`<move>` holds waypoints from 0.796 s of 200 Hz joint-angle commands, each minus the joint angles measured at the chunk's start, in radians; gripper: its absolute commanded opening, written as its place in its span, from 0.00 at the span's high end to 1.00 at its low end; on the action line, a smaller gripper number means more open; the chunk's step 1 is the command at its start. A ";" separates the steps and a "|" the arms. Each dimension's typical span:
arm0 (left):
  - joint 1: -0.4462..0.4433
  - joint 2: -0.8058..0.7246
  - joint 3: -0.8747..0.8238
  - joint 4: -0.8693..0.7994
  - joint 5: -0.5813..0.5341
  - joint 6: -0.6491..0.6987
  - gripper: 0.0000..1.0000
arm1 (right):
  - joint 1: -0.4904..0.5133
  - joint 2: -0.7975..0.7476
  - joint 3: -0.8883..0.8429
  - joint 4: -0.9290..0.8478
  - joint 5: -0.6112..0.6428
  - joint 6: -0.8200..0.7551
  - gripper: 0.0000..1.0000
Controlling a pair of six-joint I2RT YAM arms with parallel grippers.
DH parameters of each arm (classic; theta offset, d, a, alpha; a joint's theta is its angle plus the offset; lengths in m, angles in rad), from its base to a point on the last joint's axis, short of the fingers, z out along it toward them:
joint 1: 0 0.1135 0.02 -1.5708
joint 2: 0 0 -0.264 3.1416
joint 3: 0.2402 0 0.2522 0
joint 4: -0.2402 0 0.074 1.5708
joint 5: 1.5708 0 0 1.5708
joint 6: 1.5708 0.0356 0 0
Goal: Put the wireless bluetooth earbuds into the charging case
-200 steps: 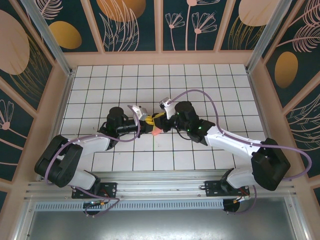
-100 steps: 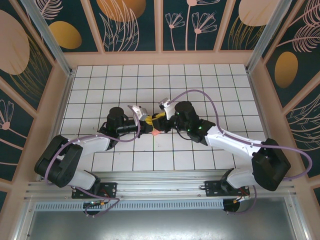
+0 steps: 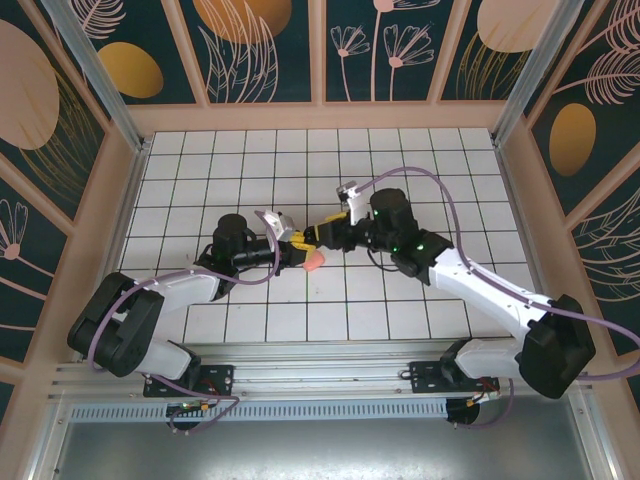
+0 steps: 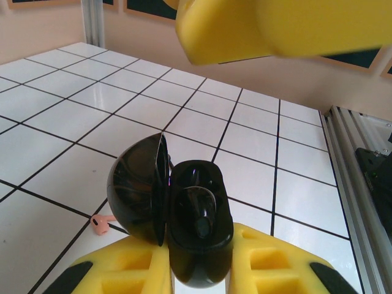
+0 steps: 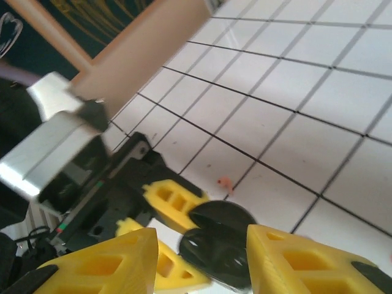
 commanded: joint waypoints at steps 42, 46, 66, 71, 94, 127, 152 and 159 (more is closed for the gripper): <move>-0.008 -0.020 0.001 -0.018 0.001 0.028 0.80 | -0.244 0.074 0.018 -0.421 0.132 0.151 0.59; -0.008 -0.019 0.004 -0.018 0.001 0.028 0.80 | -0.255 0.089 0.017 -0.444 0.155 0.151 0.59; -0.008 -0.019 0.004 -0.022 0.000 0.030 0.80 | -0.300 0.171 0.016 -0.499 0.201 0.138 0.60; -0.007 -0.020 0.002 -0.024 -0.003 0.031 0.80 | -0.309 0.190 0.016 -0.499 0.207 0.136 0.60; -0.008 -0.024 0.000 -0.028 -0.007 0.033 0.80 | -0.341 0.268 0.026 -0.480 0.221 0.123 0.60; -0.008 -0.027 0.000 -0.044 -0.016 0.042 0.80 | -0.382 0.385 0.096 -0.469 0.254 0.089 0.61; -0.008 -0.033 0.006 -0.072 -0.029 0.059 0.80 | -0.402 0.471 0.161 -0.477 0.254 0.070 0.63; -0.008 -0.036 0.006 -0.076 -0.033 0.064 0.80 | -0.406 0.491 0.181 -0.482 0.256 0.064 0.63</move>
